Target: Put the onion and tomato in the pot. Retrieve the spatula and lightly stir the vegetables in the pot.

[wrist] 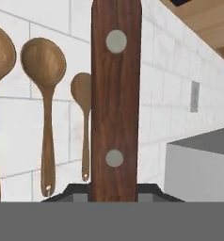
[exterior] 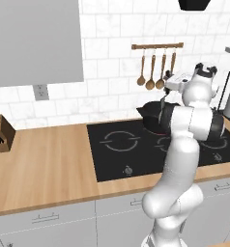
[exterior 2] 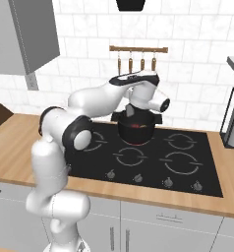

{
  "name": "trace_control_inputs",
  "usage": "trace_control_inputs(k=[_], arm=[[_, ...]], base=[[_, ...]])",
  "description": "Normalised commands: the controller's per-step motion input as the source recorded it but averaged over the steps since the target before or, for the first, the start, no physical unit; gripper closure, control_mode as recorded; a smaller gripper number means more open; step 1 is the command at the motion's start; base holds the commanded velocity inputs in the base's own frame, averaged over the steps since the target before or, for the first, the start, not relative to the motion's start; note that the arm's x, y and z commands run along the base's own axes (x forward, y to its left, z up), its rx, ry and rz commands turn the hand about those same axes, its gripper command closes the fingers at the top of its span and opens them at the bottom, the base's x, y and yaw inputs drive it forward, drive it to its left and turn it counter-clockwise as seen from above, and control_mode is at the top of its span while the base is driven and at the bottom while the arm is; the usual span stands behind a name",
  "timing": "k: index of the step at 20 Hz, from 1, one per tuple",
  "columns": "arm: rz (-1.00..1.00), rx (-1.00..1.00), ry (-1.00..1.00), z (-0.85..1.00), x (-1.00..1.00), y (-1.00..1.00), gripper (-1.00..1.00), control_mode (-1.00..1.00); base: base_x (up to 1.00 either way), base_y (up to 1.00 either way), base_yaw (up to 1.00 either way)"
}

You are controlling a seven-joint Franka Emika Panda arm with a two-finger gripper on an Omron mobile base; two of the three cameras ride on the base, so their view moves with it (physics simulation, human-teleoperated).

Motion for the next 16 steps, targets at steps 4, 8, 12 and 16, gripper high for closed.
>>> trace_control_inputs(k=[4, 8, 12, 16], arm=[[0.0, 0.0, 0.05, -0.54, 0.72, -0.62, 1.0, -1.0], [0.0, 0.0, 0.05, -0.66, 0.57, -0.3, 1.0, -1.0], [0.0, 0.0, 0.03, -0.58, 0.22, -0.01, 1.0, -1.0], [0.0, 0.0, 0.02, -0.46, 0.1, 0.0, 1.0, -1.0]], base=[[0.0, 0.0, 0.0], [0.0, 0.0, 0.0], [0.0, 0.0, 0.0], [0.0, 0.0, 0.0]])
